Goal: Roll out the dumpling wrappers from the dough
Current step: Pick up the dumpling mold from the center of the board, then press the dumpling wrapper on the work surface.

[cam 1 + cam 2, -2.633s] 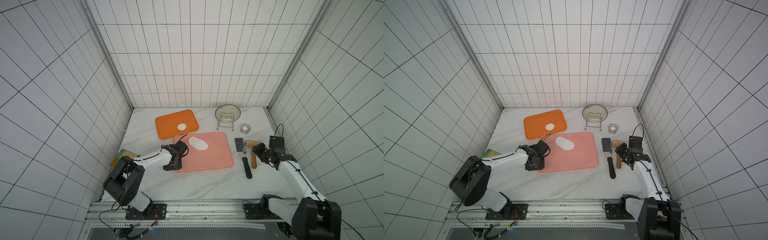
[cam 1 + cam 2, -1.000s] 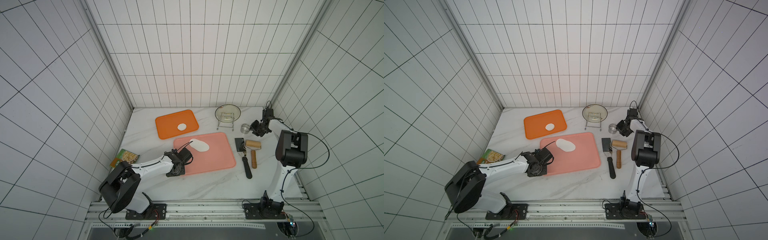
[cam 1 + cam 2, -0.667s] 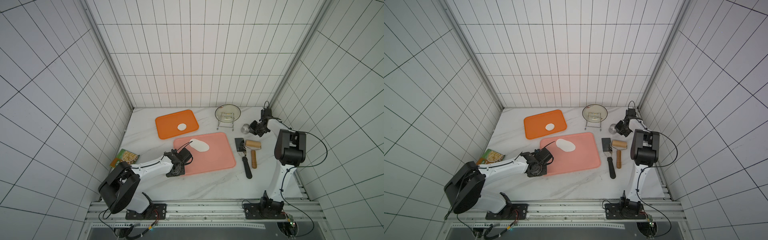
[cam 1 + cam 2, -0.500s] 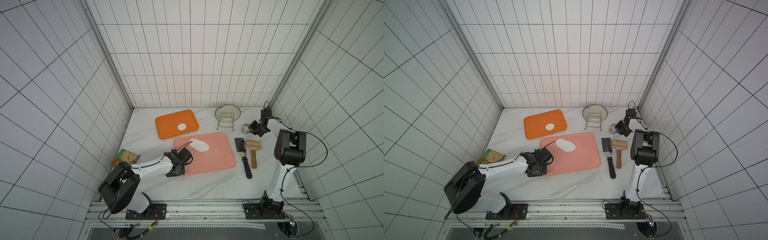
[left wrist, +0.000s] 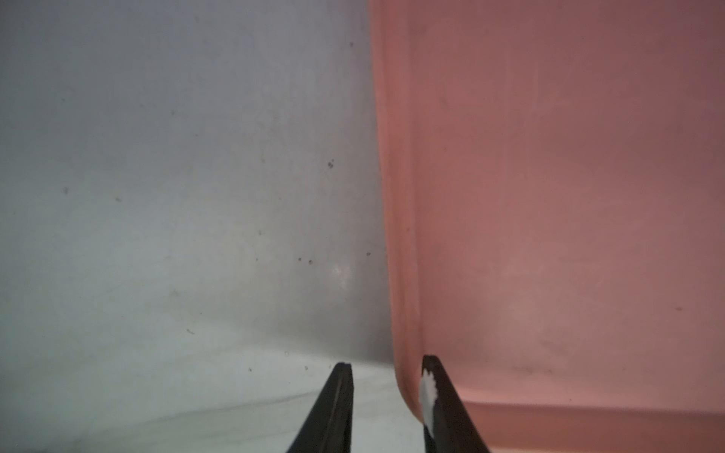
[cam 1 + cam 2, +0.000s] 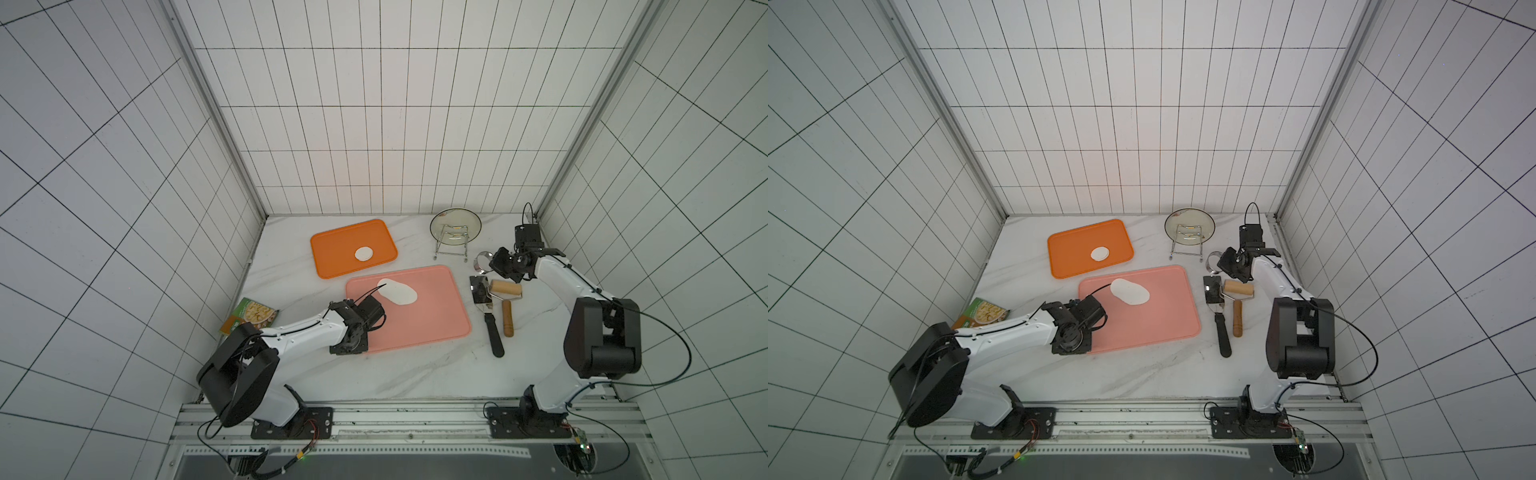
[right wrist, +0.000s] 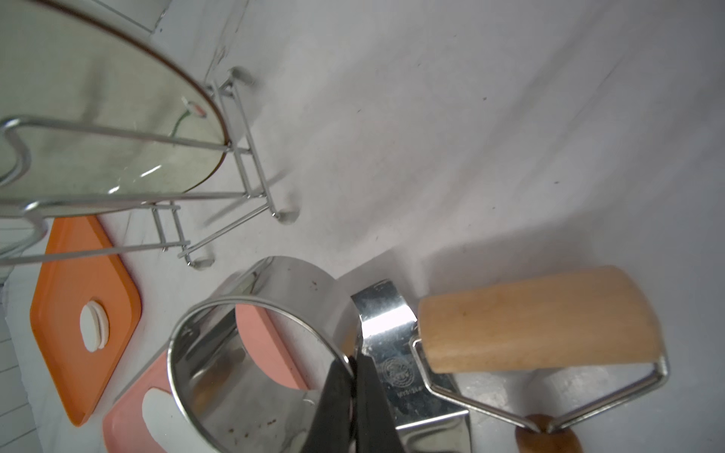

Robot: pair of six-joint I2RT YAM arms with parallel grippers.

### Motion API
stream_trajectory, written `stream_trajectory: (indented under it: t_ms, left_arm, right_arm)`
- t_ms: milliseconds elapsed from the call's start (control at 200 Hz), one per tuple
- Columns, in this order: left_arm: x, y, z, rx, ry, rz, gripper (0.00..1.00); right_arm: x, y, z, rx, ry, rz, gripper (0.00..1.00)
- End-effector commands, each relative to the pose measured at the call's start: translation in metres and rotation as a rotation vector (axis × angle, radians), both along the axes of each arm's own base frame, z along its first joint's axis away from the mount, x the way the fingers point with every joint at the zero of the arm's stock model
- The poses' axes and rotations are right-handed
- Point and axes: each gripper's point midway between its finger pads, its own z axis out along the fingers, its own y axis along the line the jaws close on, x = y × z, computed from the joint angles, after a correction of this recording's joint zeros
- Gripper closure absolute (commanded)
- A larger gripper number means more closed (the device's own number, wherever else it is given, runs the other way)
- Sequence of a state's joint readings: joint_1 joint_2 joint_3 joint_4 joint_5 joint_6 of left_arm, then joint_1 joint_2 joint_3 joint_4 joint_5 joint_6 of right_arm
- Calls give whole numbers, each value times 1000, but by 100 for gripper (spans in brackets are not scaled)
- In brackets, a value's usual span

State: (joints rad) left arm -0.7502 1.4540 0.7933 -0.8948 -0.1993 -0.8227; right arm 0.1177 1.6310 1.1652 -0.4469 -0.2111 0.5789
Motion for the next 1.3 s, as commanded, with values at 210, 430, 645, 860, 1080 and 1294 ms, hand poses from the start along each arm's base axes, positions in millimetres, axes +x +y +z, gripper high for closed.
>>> stream_trajectory:
  t_ms: [210, 430, 645, 860, 1080, 1294]
  left_arm:
    - [28, -9, 40, -16, -112, 1, 51]
    - [59, -13, 80, -134, -189, 37, 52]
    - [96, -29, 127, -270, -267, 9, 59]
    - [120, -65, 155, -429, -286, -50, 65]
    - [123, -112, 158, -638, -218, -106, 60]
    - [122, -131, 150, -626, -189, -163, 54]
  right_arm:
    - [-46, 57, 13, -31, -25, 241, 100]
    - [-61, 101, 18, -31, -15, 418, 100]
    - [-67, 141, 21, -30, -8, 543, 100]
    - [-81, 180, 18, -25, 0, 644, 100]
    - [-94, 208, 14, -35, 12, 727, 100]
    - [-107, 227, 14, -60, 23, 809, 100]
